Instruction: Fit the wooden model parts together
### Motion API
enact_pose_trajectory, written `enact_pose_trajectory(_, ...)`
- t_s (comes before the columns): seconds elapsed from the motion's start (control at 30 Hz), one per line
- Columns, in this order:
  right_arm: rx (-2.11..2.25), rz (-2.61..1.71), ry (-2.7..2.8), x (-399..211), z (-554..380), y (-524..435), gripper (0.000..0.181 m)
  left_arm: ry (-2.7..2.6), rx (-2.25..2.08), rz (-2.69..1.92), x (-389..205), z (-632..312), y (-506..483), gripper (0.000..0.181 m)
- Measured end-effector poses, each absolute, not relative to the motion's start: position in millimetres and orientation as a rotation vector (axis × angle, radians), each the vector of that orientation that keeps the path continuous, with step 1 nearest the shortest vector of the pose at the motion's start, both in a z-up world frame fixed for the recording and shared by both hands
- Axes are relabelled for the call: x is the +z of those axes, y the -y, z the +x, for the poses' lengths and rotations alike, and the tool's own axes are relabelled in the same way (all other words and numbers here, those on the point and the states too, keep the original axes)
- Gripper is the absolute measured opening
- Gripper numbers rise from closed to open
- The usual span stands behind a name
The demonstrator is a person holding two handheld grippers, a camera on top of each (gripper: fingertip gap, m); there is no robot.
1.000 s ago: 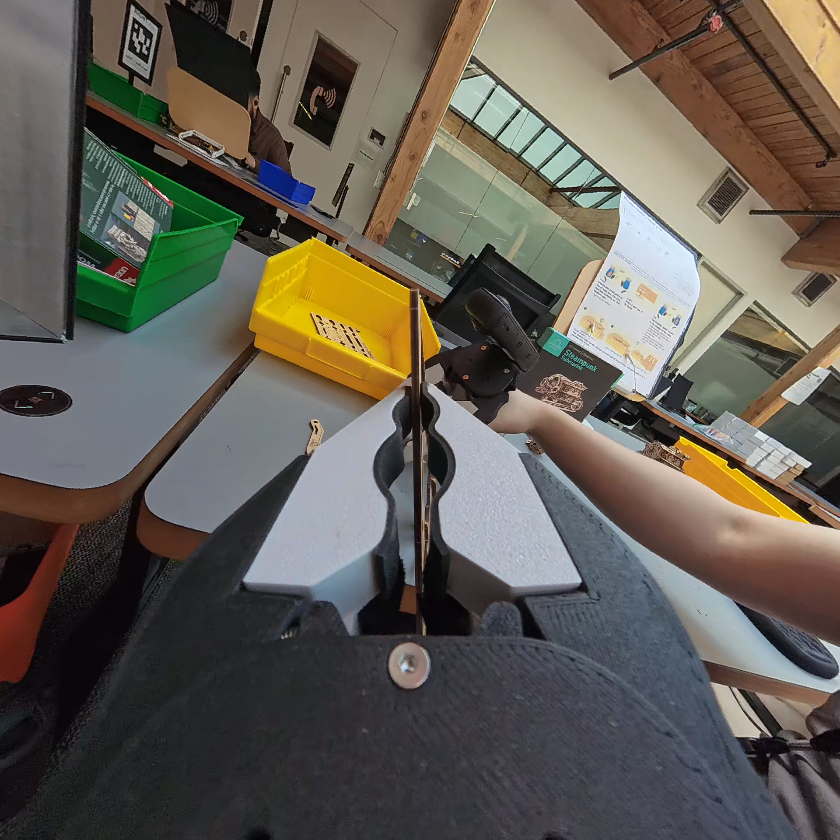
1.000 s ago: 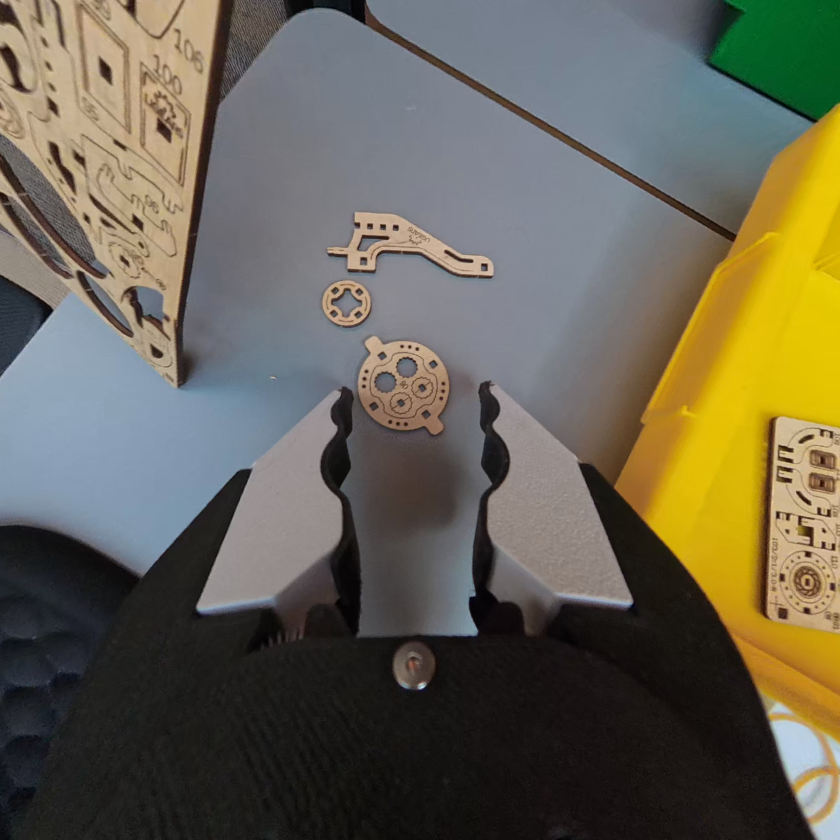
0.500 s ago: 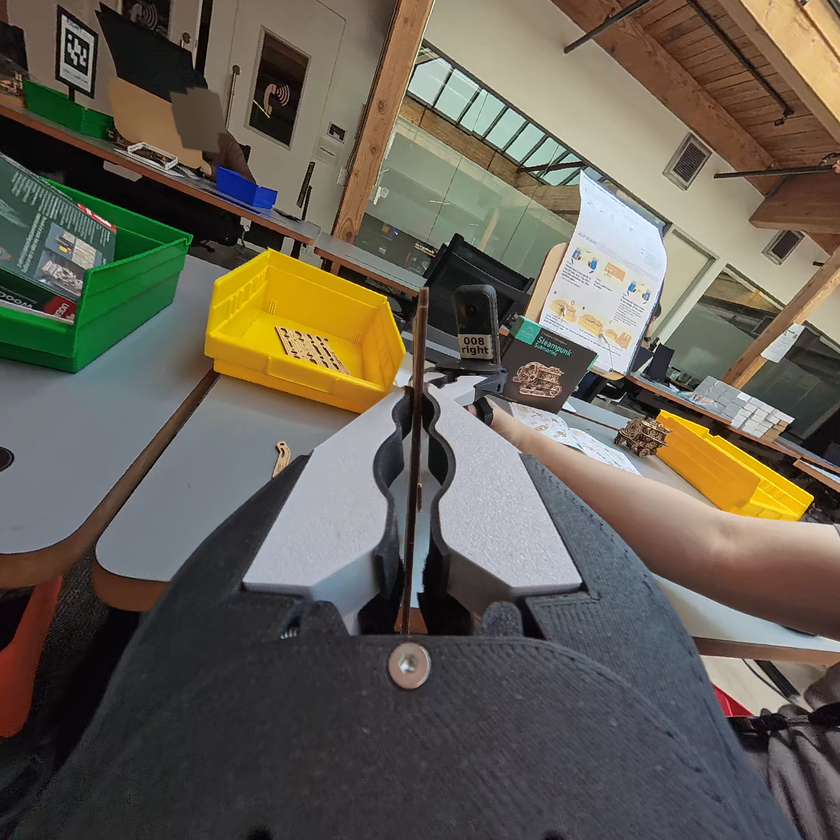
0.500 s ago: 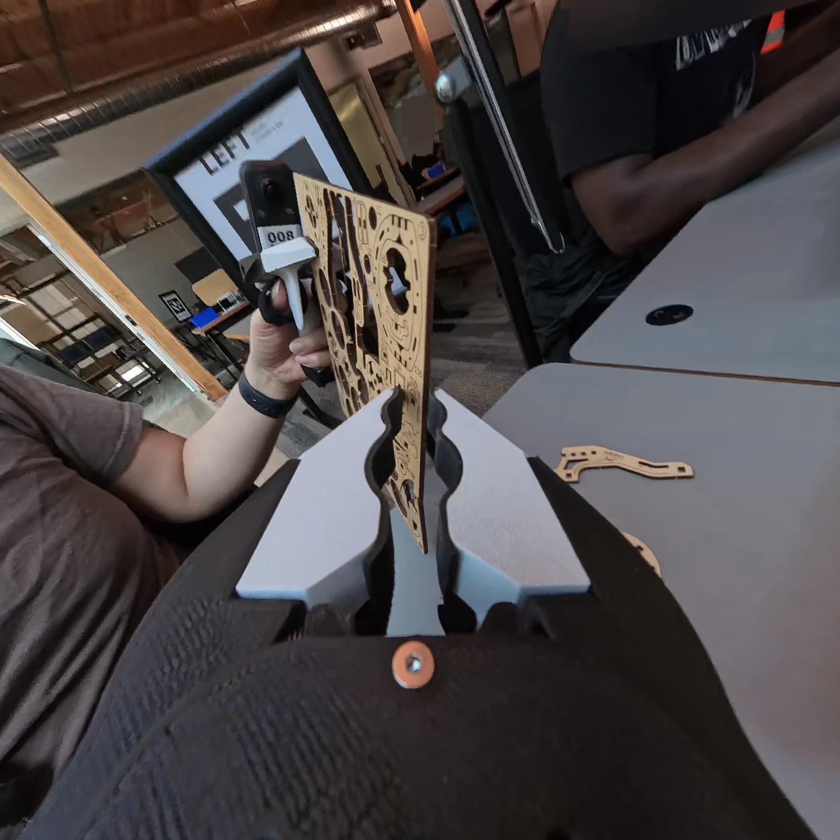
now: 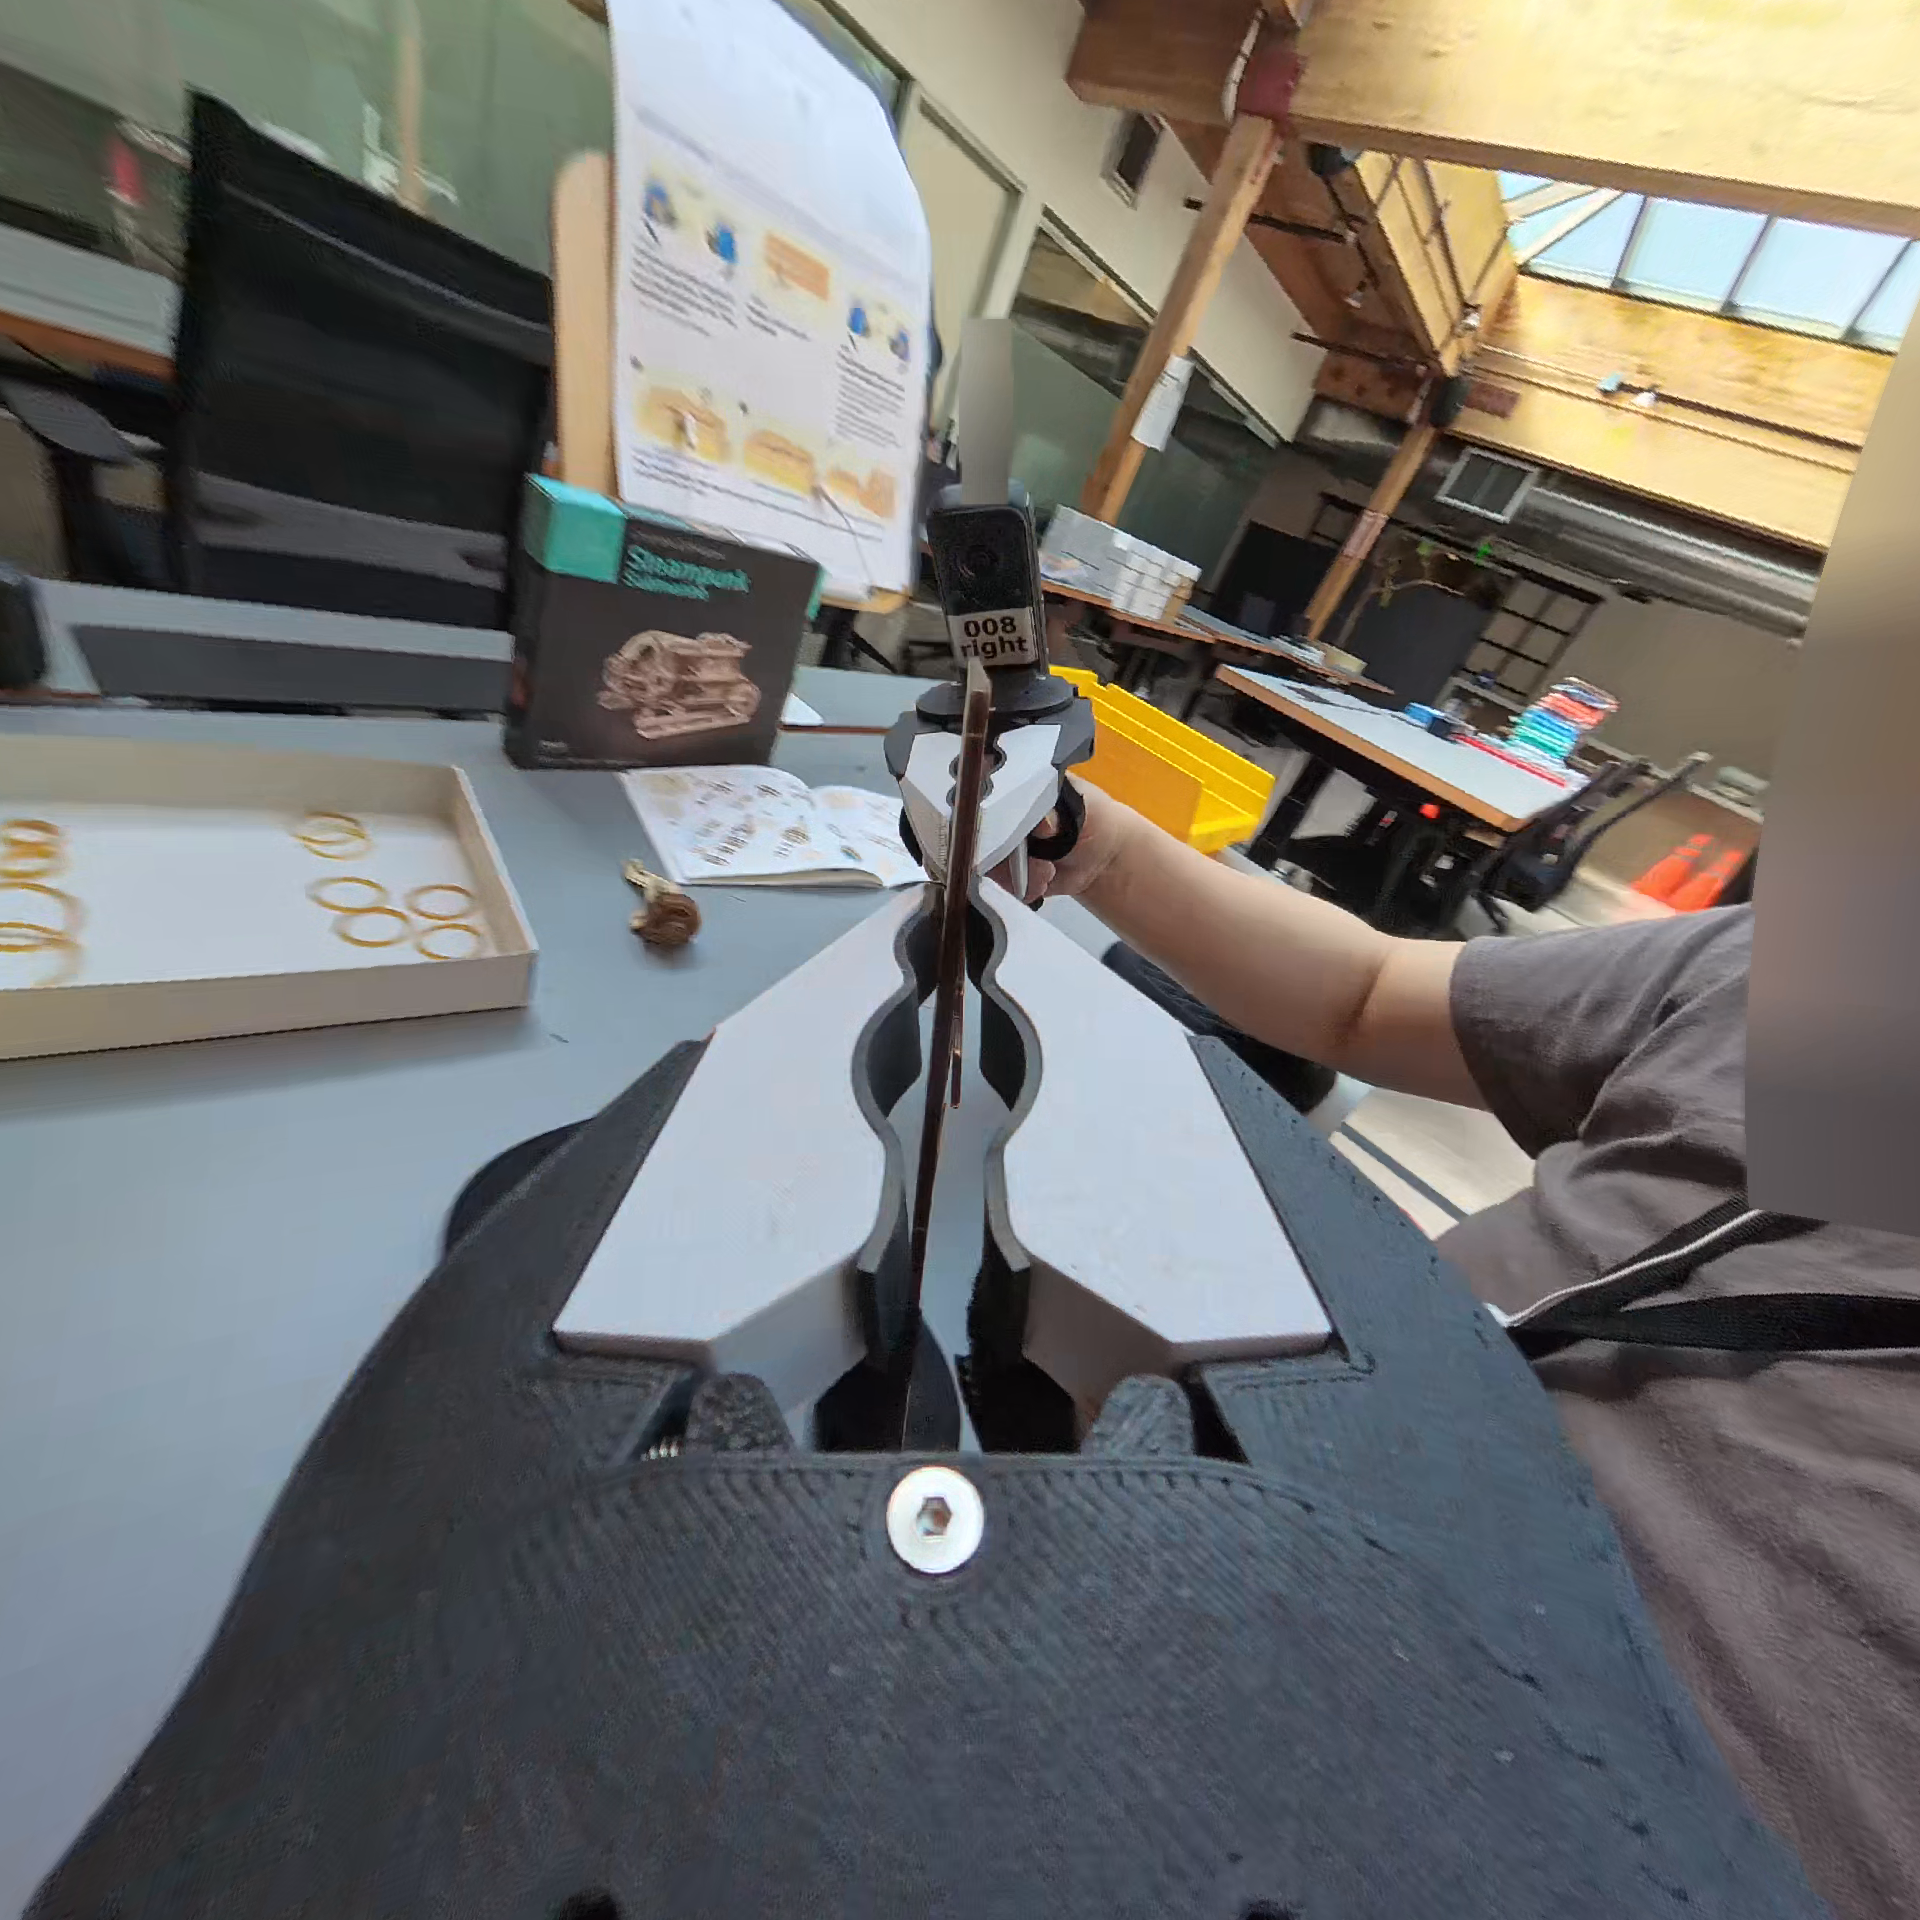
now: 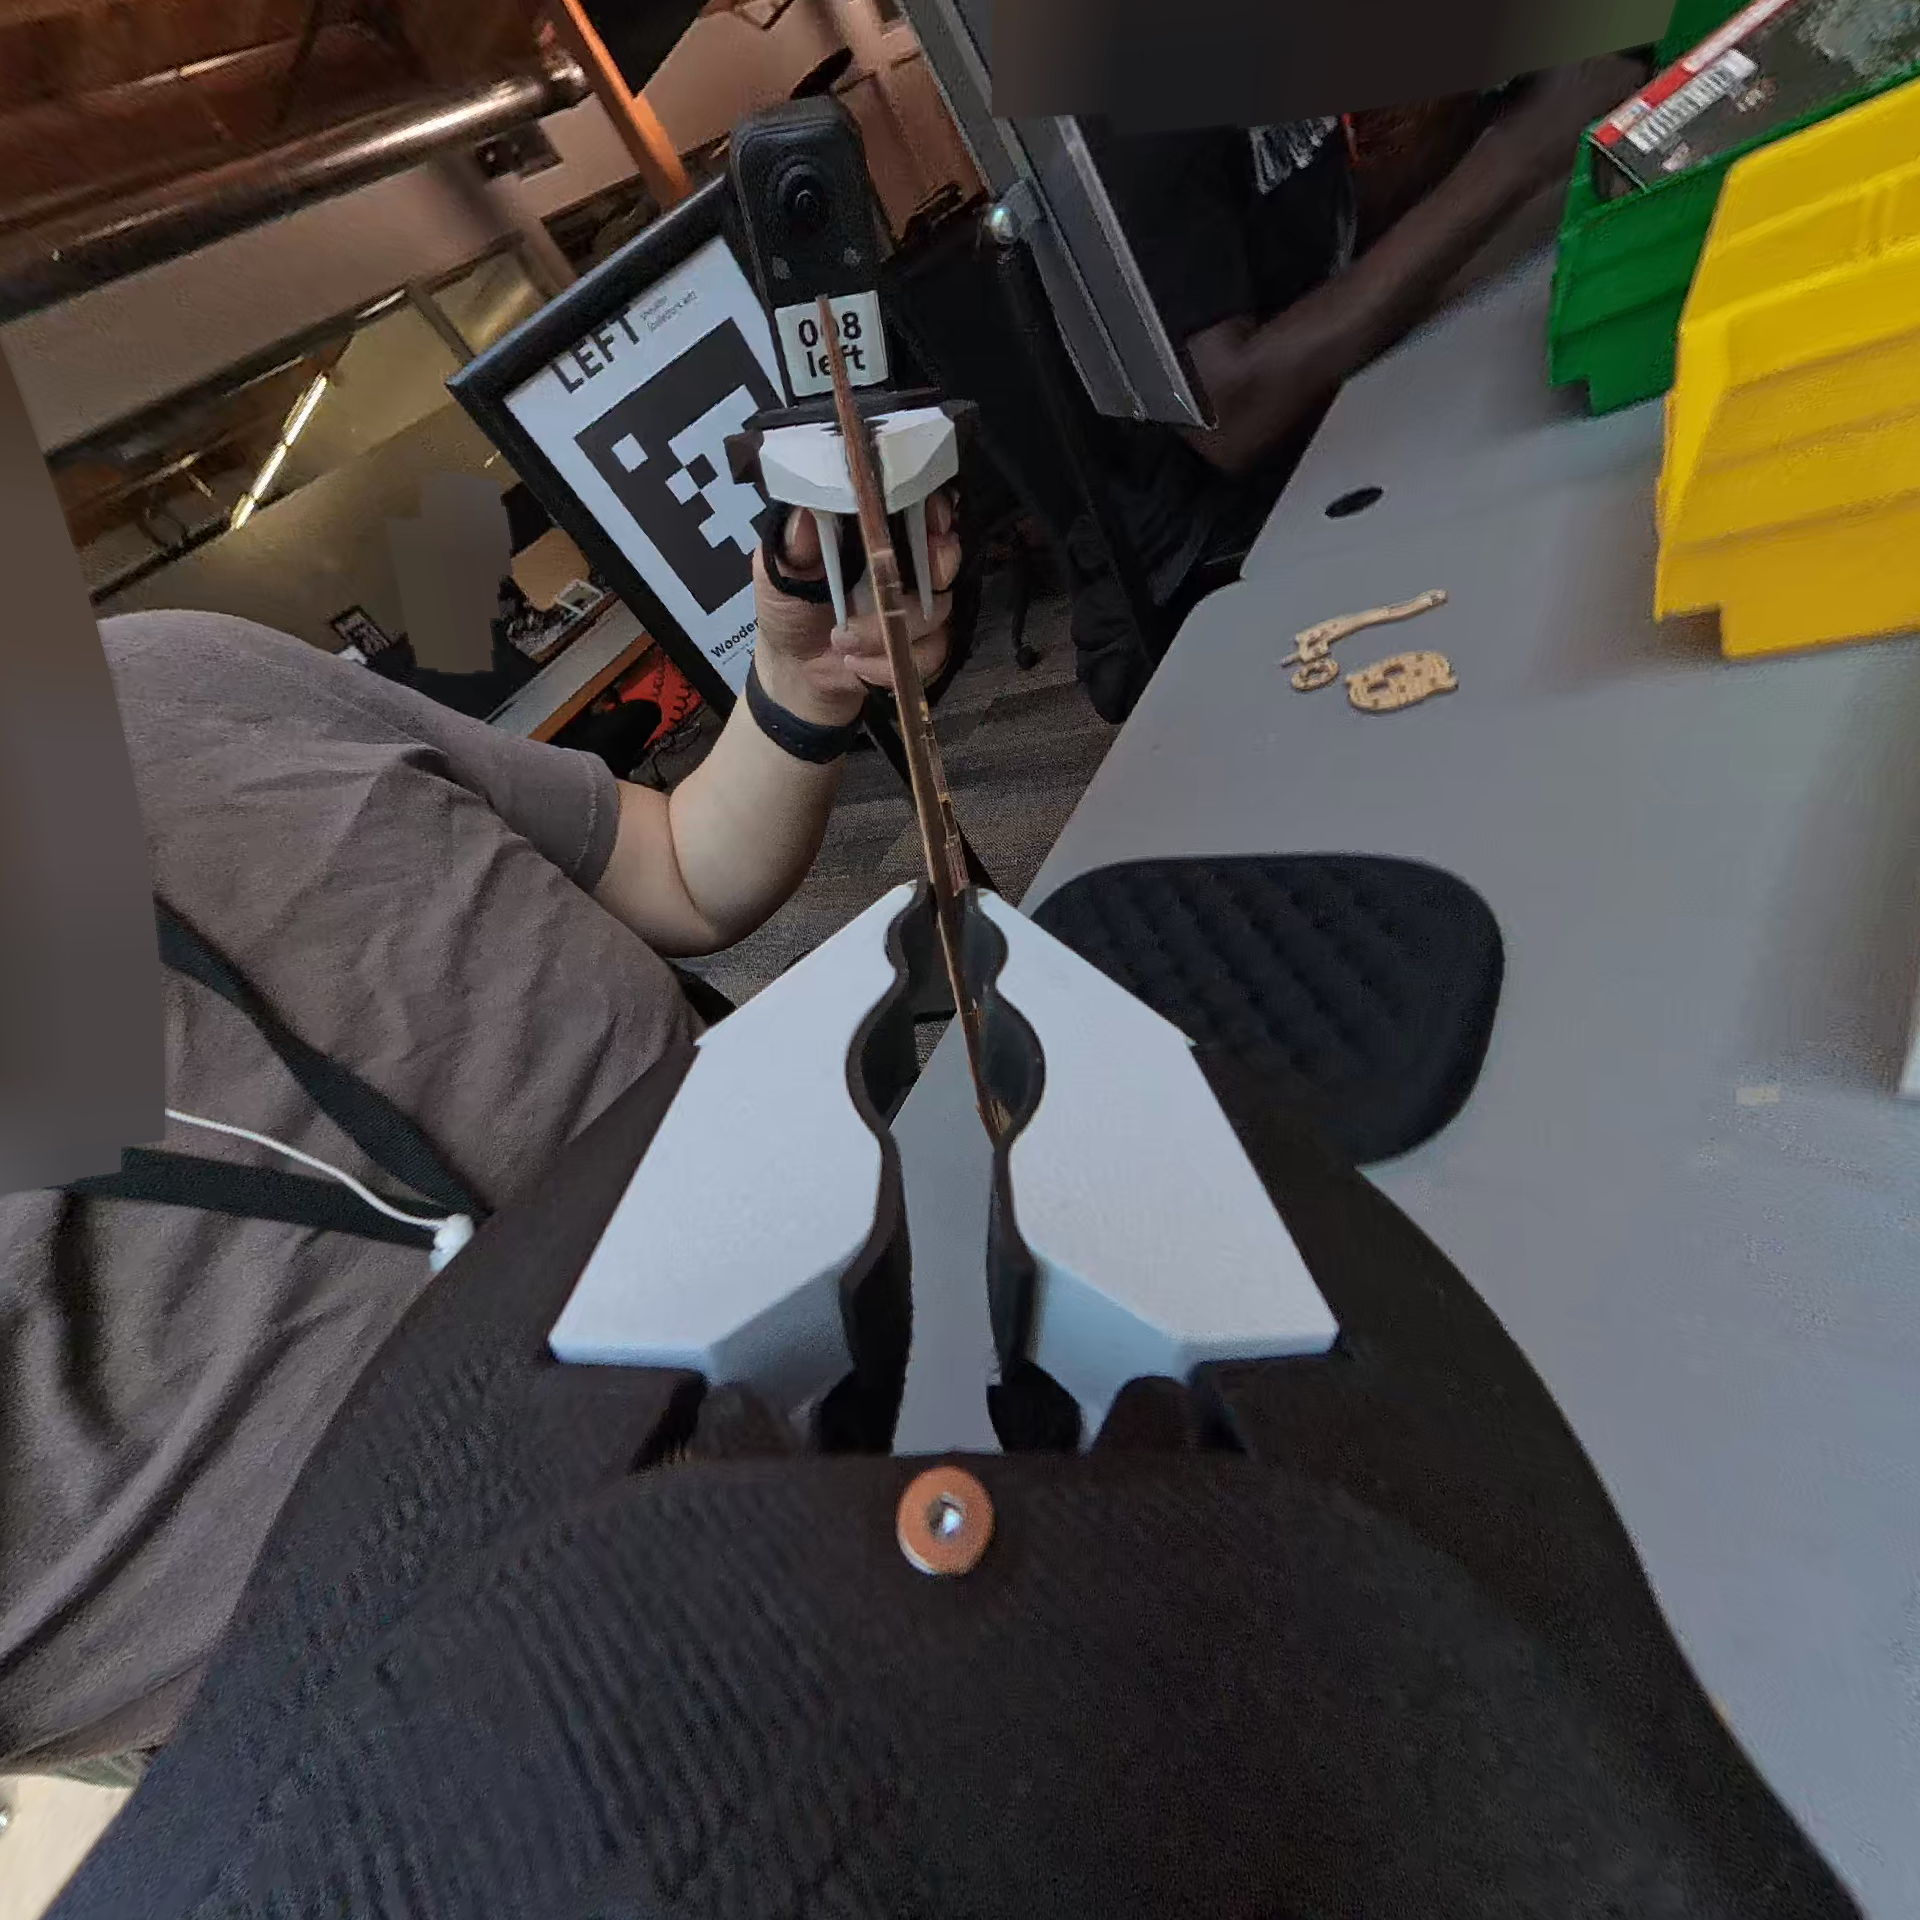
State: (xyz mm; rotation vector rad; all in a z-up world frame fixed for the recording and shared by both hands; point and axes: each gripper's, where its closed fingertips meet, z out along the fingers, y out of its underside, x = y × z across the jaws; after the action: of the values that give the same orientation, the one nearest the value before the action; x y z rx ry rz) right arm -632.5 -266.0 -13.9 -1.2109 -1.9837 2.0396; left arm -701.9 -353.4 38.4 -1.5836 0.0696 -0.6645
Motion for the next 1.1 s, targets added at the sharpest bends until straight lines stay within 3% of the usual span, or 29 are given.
enact_pose_trajectory(0.17,2.050,-1.468,1.758,-55.1,-518.7,220.3,0.004,-0.231,-1.078,-1.710,-3.8,-617.8,271.7,0.000)
enact_pose_trajectory(0.27,1.921,-1.516,1.616,-65.8,-475.1,187.0,0.024,-0.359,-1.197,-1.783,-24.8,-576.4,228.0,0.001)
enact_pose_trajectory(0.4,1.753,-1.566,1.377,-62.8,-442.6,123.2,0.035,-0.423,-1.389,-1.853,-44.2,-535.0,177.9,0.001)
enact_pose_trajectory(0.6,1.711,-1.660,1.381,-54.2,-433.9,83.4,0.039,-0.472,-1.567,-1.888,-58.0,-490.2,126.0,0.001)
enact_pose_trajectory(0.8,1.506,-1.665,1.555,-78.4,-449.6,58.4,0.029,-0.446,-1.646,-1.922,-67.8,-479.7,80.1,0.001)
enact_pose_trajectory(1.1,1.442,-1.779,1.345,-81.8,-455.9,41.0,0.028,-0.356,-1.704,-1.905,-79.8,-495.5,78.8,0.001)
